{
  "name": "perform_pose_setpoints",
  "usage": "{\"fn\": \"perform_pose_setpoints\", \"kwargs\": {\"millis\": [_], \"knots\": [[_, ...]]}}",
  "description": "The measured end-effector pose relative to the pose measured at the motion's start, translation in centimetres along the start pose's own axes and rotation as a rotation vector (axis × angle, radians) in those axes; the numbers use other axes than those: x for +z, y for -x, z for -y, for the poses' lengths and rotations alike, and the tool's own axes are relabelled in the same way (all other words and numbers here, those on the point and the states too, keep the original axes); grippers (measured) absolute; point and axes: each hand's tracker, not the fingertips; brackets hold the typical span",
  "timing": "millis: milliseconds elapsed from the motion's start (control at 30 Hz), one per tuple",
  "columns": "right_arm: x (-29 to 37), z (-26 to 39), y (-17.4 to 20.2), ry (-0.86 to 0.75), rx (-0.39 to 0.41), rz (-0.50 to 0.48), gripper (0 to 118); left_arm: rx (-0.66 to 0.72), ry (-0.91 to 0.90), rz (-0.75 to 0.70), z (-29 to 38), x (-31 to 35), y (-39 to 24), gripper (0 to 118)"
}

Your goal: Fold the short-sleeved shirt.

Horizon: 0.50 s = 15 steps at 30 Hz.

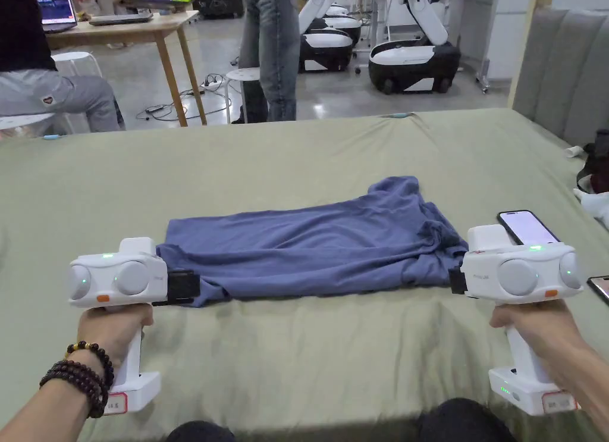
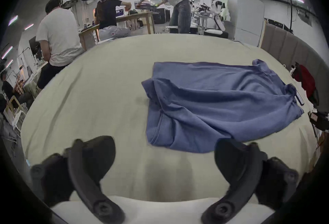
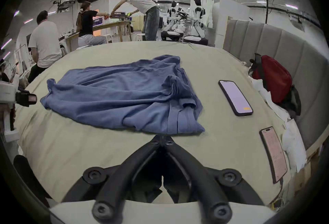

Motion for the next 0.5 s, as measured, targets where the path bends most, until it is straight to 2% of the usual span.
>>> {"fn": "perform_pose_setpoints", "kwargs": {"millis": [33, 267, 333, 367, 400, 433, 467, 500], "knots": [[-0.4, -0.1, 0.0, 0.001, 0.002, -0.003, 0, 0.007, 0.014, 0.009, -0.3, -1.0, 0.1, 107], [-1.7, -0.5, -0.2, 0.009, 0.046, 0.004, 0, -0.013, 0.11, -0.037, -0.8, -5.9, -0.3, 104], [-2.0, -0.7, -0.4, 0.013, 0.048, 0.0, 0, -0.004, 0.125, -0.02, -0.2, -6.5, -0.3, 93], [-2.2, -0.8, -0.4, 0.017, 0.053, 0.001, 0, 0.012, 0.114, -0.023, -0.2, -6.2, -0.4, 83], [-2.1, -0.8, -0.4, 0.018, 0.059, 0.001, 0, 0.008, 0.113, -0.017, -0.5, -5.8, -0.5, 65], [-2.2, -0.9, -0.5, 0.019, 0.059, 0.002, 0, 0.004, 0.099, -0.015, -0.9, -5.3, -0.7, 23], [-2.4, -1.1, -0.6, 0.022, 0.059, 0.0, 0, -0.015, 0.061, -0.049, -1.0, -4.7, -0.8, 4], [-2.6, -1.4, -0.7, 0.028, 0.057, -0.004, 0, -0.015, 0.037, -0.043, -1.1, -4.4, -0.7, 3]]}}
